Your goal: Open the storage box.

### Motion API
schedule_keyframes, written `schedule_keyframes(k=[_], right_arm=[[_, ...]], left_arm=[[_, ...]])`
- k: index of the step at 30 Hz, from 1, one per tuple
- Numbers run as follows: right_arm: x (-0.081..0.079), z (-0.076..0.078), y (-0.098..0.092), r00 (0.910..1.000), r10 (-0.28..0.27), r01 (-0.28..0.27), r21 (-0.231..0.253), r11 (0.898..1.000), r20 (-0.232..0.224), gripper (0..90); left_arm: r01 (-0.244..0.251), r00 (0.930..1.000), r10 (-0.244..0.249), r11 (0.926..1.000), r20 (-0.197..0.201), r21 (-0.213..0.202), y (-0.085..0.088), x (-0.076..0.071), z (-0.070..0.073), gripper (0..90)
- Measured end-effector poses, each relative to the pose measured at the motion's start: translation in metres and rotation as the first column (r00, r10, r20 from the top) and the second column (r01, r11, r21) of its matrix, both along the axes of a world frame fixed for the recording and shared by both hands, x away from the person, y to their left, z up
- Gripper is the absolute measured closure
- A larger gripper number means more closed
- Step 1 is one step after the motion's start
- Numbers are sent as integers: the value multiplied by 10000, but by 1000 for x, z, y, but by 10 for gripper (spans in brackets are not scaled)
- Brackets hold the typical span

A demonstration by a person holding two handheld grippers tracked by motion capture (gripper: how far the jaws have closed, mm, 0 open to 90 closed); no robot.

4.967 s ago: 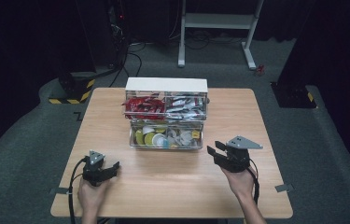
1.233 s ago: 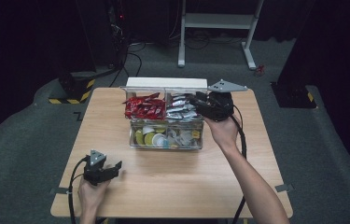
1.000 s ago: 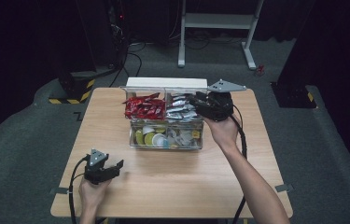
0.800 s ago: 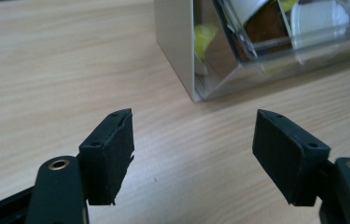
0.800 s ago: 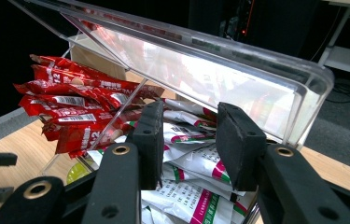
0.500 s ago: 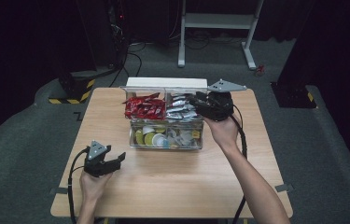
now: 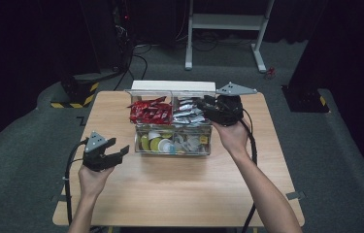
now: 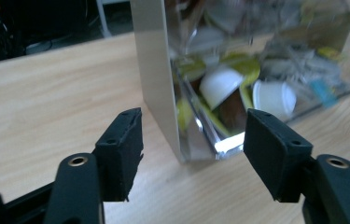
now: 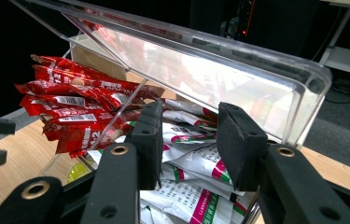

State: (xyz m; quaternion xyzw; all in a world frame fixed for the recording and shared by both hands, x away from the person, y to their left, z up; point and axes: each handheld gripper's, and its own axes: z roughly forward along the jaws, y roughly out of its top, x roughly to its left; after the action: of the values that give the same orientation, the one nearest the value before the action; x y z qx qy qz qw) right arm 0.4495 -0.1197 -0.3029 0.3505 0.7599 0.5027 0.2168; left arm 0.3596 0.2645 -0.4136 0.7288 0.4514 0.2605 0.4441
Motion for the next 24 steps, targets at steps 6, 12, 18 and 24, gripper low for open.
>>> schedule_keyframes(k=[6,12,18,24], right_arm=[[1,1,-1,10000,64,-64,-24,10000,32,613],[2,1,-1,10000,86,-86,116,9999,-46,614],[2,0,-2,9999,137,-137,123,9998,19,618],[3,-1,-2,9999,158,-158,93,9998,-20,631]], left_arm=[[369,9992,-363,9989,187,-291,-2,5,23,408],[387,9988,-370,9978,324,-542,-6,12,45,421],[178,9981,-149,9987,590,-486,-8,24,63,474],[13,9974,8,9996,724,-295,-10,35,74,525]])
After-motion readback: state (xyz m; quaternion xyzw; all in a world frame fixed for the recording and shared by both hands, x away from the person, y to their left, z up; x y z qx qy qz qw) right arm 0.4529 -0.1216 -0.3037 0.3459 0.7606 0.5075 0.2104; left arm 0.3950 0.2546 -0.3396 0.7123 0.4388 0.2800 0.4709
